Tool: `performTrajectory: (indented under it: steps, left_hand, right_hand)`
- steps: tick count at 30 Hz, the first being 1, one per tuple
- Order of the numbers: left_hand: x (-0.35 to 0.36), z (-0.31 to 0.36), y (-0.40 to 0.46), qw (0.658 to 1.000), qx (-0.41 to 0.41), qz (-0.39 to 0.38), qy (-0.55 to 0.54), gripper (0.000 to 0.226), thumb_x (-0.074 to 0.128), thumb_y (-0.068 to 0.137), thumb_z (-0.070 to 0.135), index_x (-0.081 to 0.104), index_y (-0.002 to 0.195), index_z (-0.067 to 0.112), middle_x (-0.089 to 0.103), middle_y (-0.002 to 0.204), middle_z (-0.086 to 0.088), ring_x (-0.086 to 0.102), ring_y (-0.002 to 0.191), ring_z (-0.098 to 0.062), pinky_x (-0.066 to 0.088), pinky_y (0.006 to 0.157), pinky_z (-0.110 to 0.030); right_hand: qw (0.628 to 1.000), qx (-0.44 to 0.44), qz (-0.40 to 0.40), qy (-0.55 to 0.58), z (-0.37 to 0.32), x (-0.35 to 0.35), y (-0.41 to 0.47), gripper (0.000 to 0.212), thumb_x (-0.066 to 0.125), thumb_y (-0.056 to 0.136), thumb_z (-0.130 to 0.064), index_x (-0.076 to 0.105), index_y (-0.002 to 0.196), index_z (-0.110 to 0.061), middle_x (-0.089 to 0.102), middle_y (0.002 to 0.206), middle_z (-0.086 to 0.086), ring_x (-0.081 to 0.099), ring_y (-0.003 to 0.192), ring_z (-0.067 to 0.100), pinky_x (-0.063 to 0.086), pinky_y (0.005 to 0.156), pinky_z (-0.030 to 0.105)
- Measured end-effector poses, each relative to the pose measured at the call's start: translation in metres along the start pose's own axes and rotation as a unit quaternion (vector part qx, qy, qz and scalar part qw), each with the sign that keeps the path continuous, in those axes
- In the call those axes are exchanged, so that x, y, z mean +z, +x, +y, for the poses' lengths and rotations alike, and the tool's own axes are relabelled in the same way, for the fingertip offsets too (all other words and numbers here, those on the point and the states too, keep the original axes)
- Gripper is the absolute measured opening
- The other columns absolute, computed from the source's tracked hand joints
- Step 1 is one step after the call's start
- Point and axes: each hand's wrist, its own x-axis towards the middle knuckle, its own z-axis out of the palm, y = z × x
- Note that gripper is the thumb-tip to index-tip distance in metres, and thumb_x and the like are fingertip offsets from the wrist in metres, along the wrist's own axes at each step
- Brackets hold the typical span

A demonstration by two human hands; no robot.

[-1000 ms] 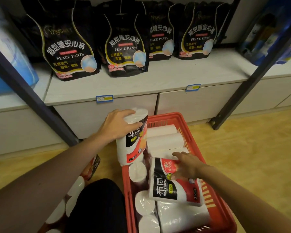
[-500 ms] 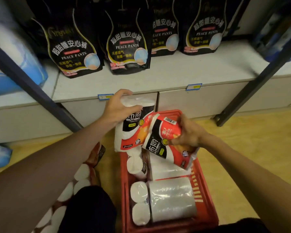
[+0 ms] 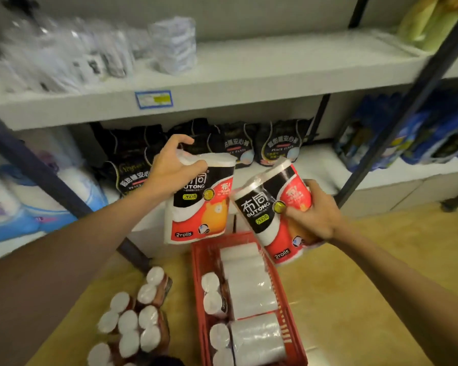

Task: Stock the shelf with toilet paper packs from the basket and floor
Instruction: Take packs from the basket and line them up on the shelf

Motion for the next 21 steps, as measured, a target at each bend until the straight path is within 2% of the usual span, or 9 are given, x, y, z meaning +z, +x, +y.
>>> performTrajectory:
  steps: [3,6,8,11,13,15,17,19,21]
  left_hand:
    - [-0.032,0.048,0.006,1.000,0.014,0.010,-0.008,0.048,0.074,0.075,0.021,0.051,0.115,0.031,0.056,0.097,0.010,0.059,0.084,-0.008,0.048,0.062,-0.022]
    - [-0.063,0.091,0.010,0.999,0.026,0.011,-0.028,0.042,0.073,0.075,0.019,0.055,0.110,0.031,0.058,0.097,0.005,0.062,0.082,-0.012,0.050,0.060,-0.025]
    - [-0.082,0.117,0.012,0.999,0.034,0.011,-0.037,0.039,0.074,0.073,0.022,0.055,0.106,0.032,0.062,0.099,0.001,0.064,0.084,-0.016,0.053,0.064,-0.028]
    - [-0.114,0.159,0.012,0.997,0.056,0.020,-0.043,0.041,0.069,0.063,0.034,0.057,0.102,0.031,0.062,0.100,0.006,0.062,0.095,-0.019,0.054,0.080,-0.037]
    - [-0.136,0.188,0.012,0.996,0.059,0.024,-0.068,0.044,0.067,0.058,0.038,0.058,0.101,0.030,0.062,0.100,0.004,0.063,0.096,-0.020,0.054,0.080,-0.039]
    - [-0.158,0.218,0.011,0.994,0.060,0.031,-0.089,0.042,0.067,0.060,0.036,0.058,0.100,0.029,0.061,0.098,0.005,0.063,0.092,-0.017,0.054,0.074,-0.034]
    - [-0.181,0.247,0.009,0.991,0.076,0.040,-0.099,0.041,0.065,0.063,0.034,0.058,0.102,0.025,0.058,0.095,0.011,0.059,0.088,-0.009,0.049,0.069,-0.026]
    - [-0.204,0.275,0.006,0.988,0.092,0.053,-0.108,0.040,0.065,0.064,0.033,0.057,0.102,0.020,0.056,0.093,0.015,0.056,0.085,-0.002,0.044,0.063,-0.019]
    - [-0.227,0.300,0.005,0.985,0.109,0.062,-0.116,0.035,0.070,0.072,0.025,0.058,0.103,0.016,0.054,0.093,0.015,0.052,0.081,0.004,0.043,0.059,-0.009]
  right_hand:
    - [0.997,-0.012,0.061,0.040,-0.049,-0.031,-0.003,0.088,0.060,0.043,-0.072,0.040,0.118,-0.030,0.053,0.093,-0.019,0.054,0.080,-0.003,0.040,0.061,0.013]
    - [0.993,-0.034,0.091,0.061,-0.093,-0.057,-0.006,0.090,0.062,0.047,-0.073,0.039,0.121,-0.029,0.054,0.097,-0.019,0.058,0.082,0.000,0.043,0.063,0.013]
    - [0.990,-0.048,0.112,0.072,-0.122,-0.073,-0.008,0.089,0.061,0.048,-0.072,0.039,0.122,-0.028,0.054,0.097,-0.020,0.058,0.082,0.000,0.043,0.063,0.012]
    - [0.984,-0.061,0.139,0.094,-0.165,-0.097,-0.010,0.087,0.061,0.049,-0.070,0.042,0.121,-0.026,0.055,0.097,-0.019,0.059,0.082,0.002,0.044,0.063,0.013]
    - [0.981,-0.071,0.148,0.107,-0.197,-0.114,-0.010,0.084,0.061,0.048,-0.070,0.043,0.118,-0.026,0.056,0.096,-0.018,0.060,0.082,0.004,0.045,0.063,0.014]
    - [0.978,-0.080,0.148,0.120,-0.228,-0.130,-0.009,0.081,0.062,0.050,-0.068,0.043,0.118,-0.027,0.058,0.097,-0.015,0.061,0.084,0.007,0.048,0.065,0.018]
    - [0.975,-0.085,0.150,0.138,-0.258,-0.143,-0.008,0.078,0.066,0.053,-0.064,0.044,0.118,-0.029,0.061,0.101,-0.008,0.064,0.089,0.013,0.057,0.073,0.030]
    - [0.971,-0.097,0.158,0.151,-0.287,-0.156,-0.008,0.077,0.069,0.056,-0.062,0.045,0.121,-0.028,0.063,0.106,-0.004,0.066,0.093,0.017,0.058,0.079,0.039]
    - [0.966,-0.111,0.169,0.160,-0.317,-0.168,-0.011,0.077,0.068,0.054,-0.064,0.046,0.119,-0.028,0.063,0.105,-0.005,0.065,0.093,0.015,0.057,0.079,0.036]
